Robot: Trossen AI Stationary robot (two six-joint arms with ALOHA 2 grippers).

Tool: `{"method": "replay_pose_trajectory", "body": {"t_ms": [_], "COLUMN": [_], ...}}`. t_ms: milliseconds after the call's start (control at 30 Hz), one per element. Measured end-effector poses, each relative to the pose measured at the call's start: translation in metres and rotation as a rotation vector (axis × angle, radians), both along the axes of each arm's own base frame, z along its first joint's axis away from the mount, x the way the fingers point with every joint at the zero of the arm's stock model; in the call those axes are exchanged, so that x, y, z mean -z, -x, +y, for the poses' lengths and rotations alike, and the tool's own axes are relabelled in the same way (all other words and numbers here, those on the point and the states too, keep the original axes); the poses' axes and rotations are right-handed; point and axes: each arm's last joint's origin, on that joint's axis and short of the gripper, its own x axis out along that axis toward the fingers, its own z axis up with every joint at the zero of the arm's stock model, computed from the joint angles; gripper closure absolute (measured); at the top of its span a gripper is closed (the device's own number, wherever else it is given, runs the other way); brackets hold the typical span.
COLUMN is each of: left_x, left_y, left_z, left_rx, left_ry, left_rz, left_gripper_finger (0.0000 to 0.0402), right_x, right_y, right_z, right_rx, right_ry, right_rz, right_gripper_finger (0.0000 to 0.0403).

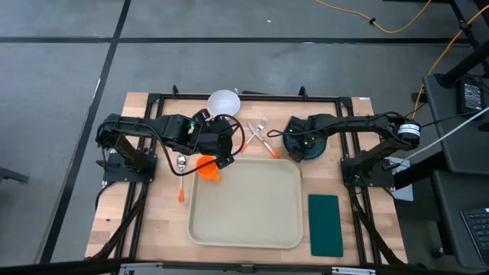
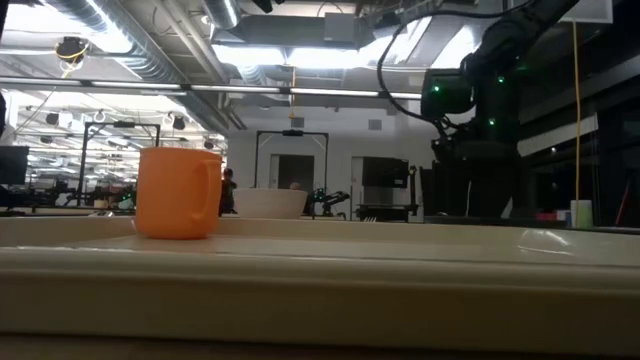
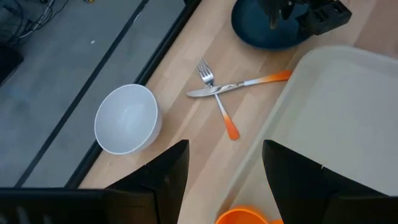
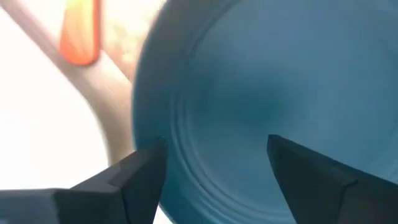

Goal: Set up tray
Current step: Put the black plate under the orange mug on the brown tray

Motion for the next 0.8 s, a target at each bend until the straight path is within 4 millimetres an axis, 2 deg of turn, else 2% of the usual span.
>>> {"method": "replay_pose_trajectory", "body": {"t_ms": [267, 600, 800], "left_x": [0.005, 0.019, 0.019], "left_y": [-0.005, -0.010, -0.010], "left_z": [-0.001, -0.002, -0.002], "left_rx": [0.014, 0.029, 0.029], "left_ry": [-0.011, 0.013, 0.013], "left_rz": [0.027, 0.070, 0.070], "left_gripper_finger": [0.0203, 0.0203, 0.0203], "right_x": [-0.003, -0.003, -0.004], "right_y": [-0.003, -0.006, -0.011], "right_z": [0.004, 0.007, 0.013], "right_rx": [-0.021, -0.028, -0.034], "right_ry": [-0.155, -0.131, -0.094], "right_rz": [-0.064, -0.079, -0.093], "right_gripper_finger": [0.0123, 0.0123, 0.0123]}}
